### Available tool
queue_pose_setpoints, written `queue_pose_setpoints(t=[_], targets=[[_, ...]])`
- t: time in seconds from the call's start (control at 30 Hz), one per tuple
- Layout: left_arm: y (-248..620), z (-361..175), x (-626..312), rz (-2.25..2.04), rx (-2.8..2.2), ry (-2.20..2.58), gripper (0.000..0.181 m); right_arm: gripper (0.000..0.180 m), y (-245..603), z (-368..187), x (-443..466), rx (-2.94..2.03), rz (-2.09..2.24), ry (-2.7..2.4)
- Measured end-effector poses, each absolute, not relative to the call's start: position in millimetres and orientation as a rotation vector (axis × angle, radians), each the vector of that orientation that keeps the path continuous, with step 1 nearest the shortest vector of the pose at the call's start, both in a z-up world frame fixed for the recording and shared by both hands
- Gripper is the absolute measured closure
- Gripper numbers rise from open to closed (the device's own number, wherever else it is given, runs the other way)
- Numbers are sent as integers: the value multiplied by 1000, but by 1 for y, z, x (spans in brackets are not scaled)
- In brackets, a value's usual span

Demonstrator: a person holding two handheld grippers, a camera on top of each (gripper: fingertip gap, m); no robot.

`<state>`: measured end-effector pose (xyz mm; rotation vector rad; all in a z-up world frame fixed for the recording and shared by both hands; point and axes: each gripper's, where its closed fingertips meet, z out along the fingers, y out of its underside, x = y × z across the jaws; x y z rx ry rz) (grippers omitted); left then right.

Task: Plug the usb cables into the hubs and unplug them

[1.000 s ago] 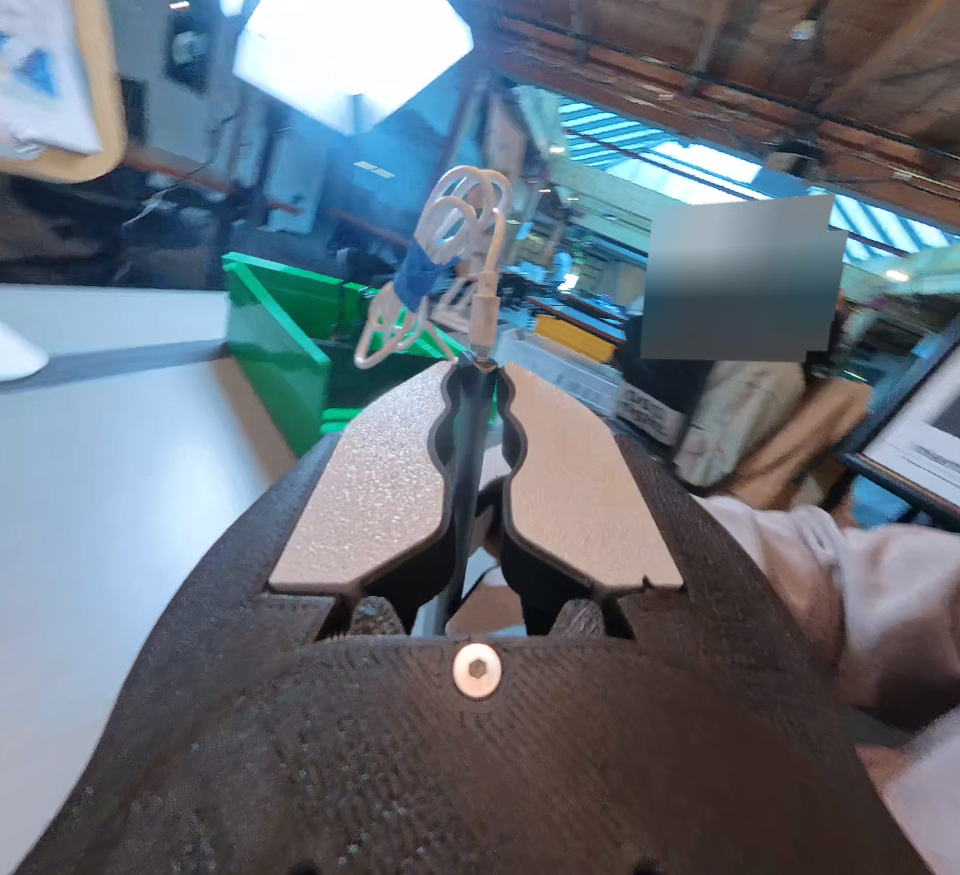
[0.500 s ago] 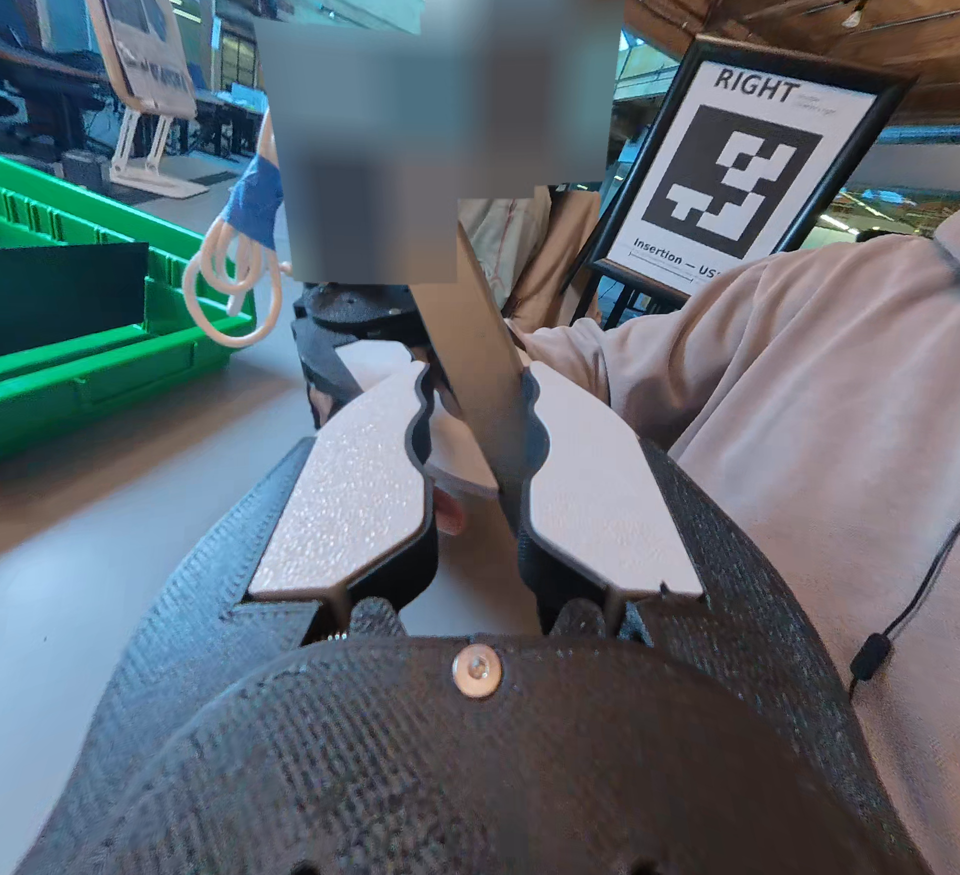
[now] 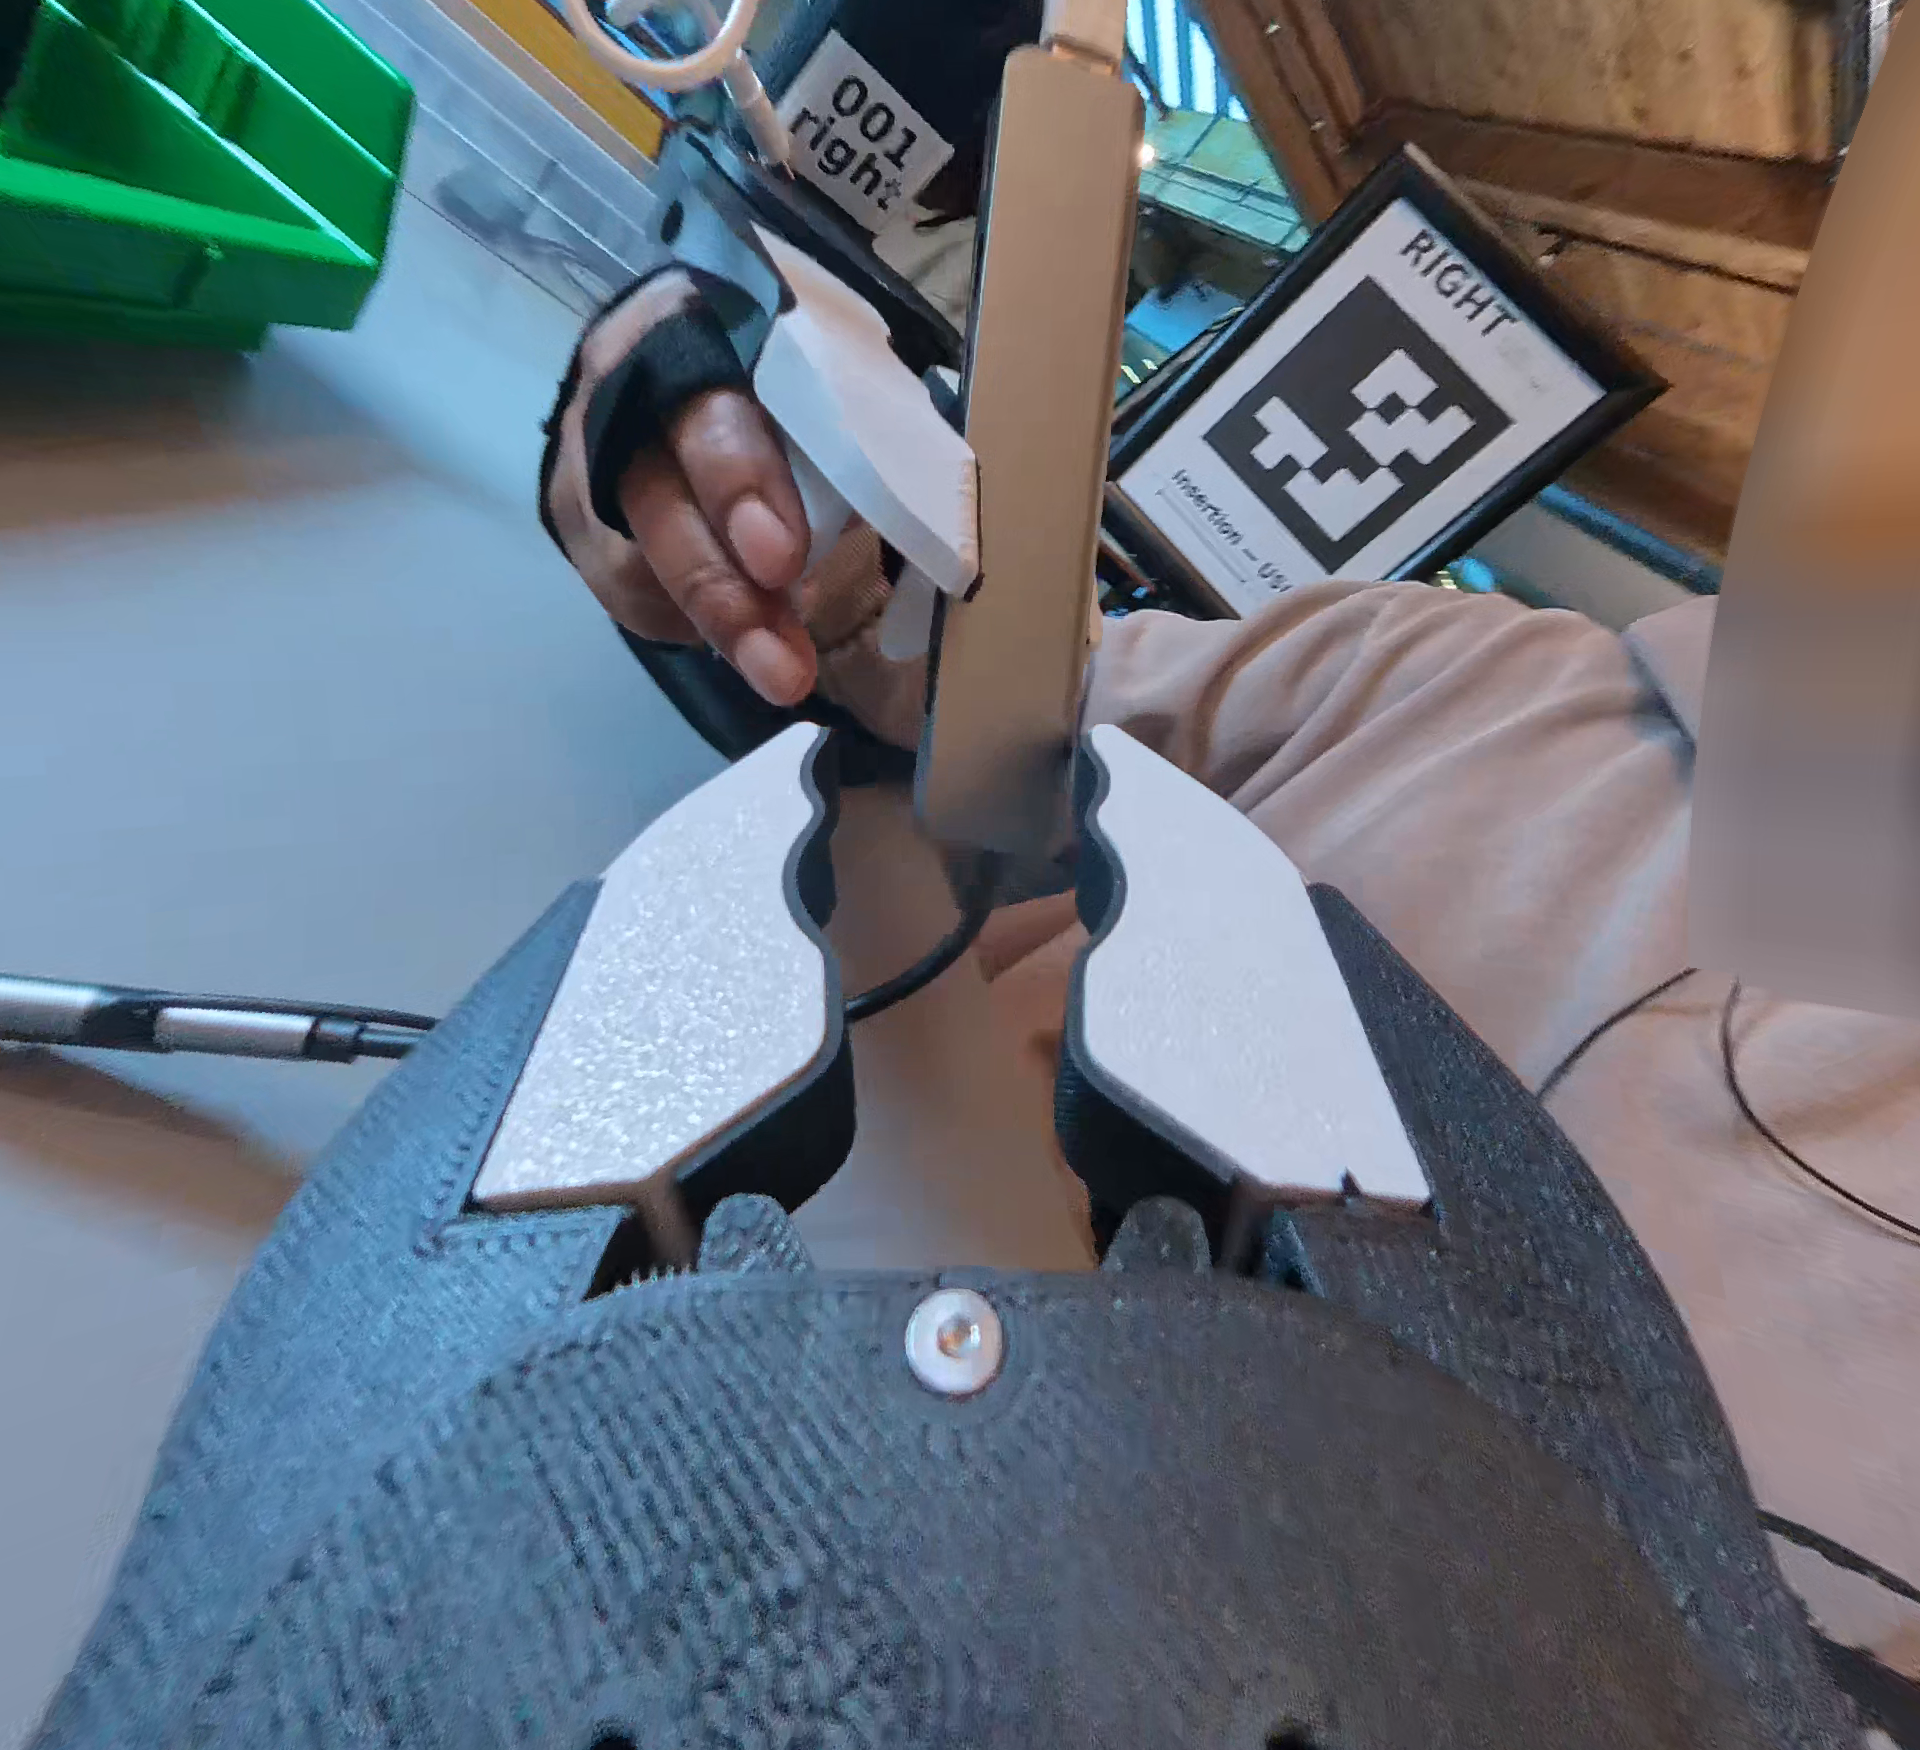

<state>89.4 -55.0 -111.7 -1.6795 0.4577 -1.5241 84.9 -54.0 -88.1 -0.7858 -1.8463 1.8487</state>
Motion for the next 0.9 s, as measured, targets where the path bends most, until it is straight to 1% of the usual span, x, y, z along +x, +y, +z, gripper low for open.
queue_pose_setpoints(t=[0.1, 0.17, 0.23, 0.33, 0.43, 0.5, 0.6, 0.67, 0.83, 0.9], targets=[[-63, -113, 101, -1606, -1677, 491, 131, 149, -55, -85, 86, -760, 1829, -1836], [-64, -109, 105, -1582, -1651, 506, 137, 148, -56, -87, 86, -755, 1791, -1851], [-64, -107, 108, -1547, -1636, 529, 139, 149, -58, -89, 87, -742, 1774, -1862], [-71, -113, 112, -1528, -1655, 613, 150, 149, -65, -92, 92, -723, 1816, -1916], [-71, -116, 111, -1457, -1667, 662, 150, 148, -68, -94, 91, -730, 1816, -1930], [-60, -118, 103, -1264, -1691, 683, 150, 147, -59, -95, 87, -793, 1773, -1906], [-40, -129, 79, -738, -1746, 793, 150, 141, -40, -92, 82, -887, 1721, -1831], [-30, -127, 64, -446, -1721, 830, 150, 139, -28, -89, 80, -928, 1694, -1776], [-16, -123, 43, 5, -1636, 884, 150, 139, -11, -91, 74, -1013, 1629, -1706], [-11, -125, 34, 189, -1602, 928, 150, 142, -7, -92, 71, -1027, 1589, -1683]])
